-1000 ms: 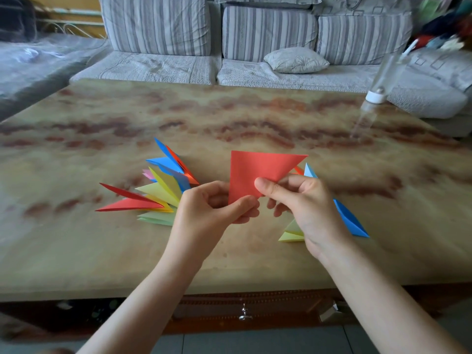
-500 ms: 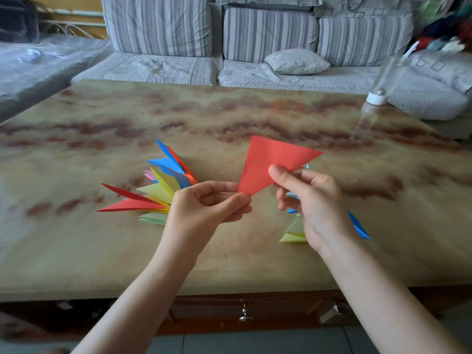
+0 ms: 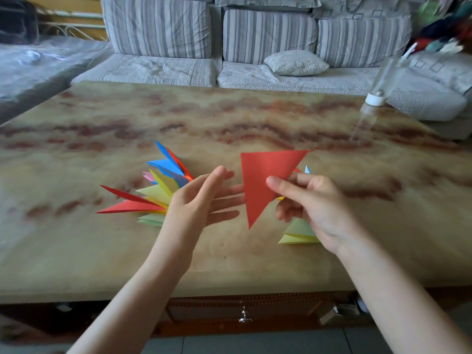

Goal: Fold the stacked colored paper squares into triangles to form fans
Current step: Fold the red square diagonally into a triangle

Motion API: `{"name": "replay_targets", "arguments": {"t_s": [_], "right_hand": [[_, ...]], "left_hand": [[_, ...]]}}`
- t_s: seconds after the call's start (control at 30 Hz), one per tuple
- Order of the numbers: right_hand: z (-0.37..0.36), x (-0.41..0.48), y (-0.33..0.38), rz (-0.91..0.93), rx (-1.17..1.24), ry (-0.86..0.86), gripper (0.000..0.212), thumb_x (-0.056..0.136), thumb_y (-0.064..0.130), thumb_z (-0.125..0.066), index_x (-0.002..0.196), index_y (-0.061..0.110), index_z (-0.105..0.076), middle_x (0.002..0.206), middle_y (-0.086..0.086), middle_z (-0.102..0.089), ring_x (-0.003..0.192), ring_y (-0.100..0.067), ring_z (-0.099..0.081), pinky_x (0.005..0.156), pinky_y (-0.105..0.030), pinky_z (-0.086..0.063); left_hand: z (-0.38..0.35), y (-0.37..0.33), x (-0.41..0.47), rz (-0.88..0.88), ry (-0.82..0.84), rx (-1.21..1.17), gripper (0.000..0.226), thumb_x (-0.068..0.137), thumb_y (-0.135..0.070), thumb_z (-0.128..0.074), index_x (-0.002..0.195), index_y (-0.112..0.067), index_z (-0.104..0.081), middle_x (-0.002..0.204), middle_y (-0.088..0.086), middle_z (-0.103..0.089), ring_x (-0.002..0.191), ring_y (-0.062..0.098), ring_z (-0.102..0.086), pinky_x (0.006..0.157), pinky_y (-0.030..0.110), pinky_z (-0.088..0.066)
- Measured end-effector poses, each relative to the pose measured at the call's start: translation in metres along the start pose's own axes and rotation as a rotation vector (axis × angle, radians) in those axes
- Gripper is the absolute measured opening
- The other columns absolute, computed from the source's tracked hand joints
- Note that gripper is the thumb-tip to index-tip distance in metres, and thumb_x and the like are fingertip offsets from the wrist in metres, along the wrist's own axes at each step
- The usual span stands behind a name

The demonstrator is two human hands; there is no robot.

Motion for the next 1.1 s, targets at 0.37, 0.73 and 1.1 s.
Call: {"name": "replay_targets", "arguments": {"t_s": [0.37,0.73,1.1], "right_hand": [[-0.016,-0.007,0.01,0.216,-0.199,0.07,0.007,0.092,0.011,-0.058,0.098,0.013,-0.055,0.083,-0.002,-0.068,0.06,-0.024,-0.067,0.058,-0.037,-0.053],[-0.02,-0.006,0.012,0.288,-0.088,0.049,0.012,0.067,0.024,-0.073,0.076,0.017,-0.07,0.089,0.003,-0.071,0.08,-0.012,-0.065,0.078,-0.033,-0.056],[-0.005,-0.006,0.007,0.188,0.109,-0.116,0.009,0.076,0.009,-0.072,0.084,0.011,-0.069,0.077,-0.005,-0.072,0.073,-0.016,-0.068,0.064,-0.021,-0.054]], "left_hand": [[0.01,0.006,0.005,-0.028,-0.039,-0.107,0.018,0.087,-0.006,-0.058,0.101,-0.008,-0.068,0.081,0.002,-0.074,0.07,0.008,-0.069,0.059,0.019,-0.054],[0.0,0.011,0.004,0.052,0.061,-0.293,0.021,0.087,0.003,-0.05,0.102,-0.001,-0.064,0.091,0.006,-0.072,0.08,0.01,-0.07,0.064,0.019,-0.055],[-0.012,0.012,-0.002,0.04,0.088,-0.034,0.022,0.094,-0.015,-0.049,0.093,-0.008,-0.07,0.091,0.006,-0.074,0.085,0.013,-0.069,0.065,0.025,-0.056]]}}
Point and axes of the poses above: each hand's wrist, its own x-axis towards the middle knuckle, its own z-axis out of the back of the hand, y = z × x, the point moved 8 cm from there along x, towards the middle knuckle
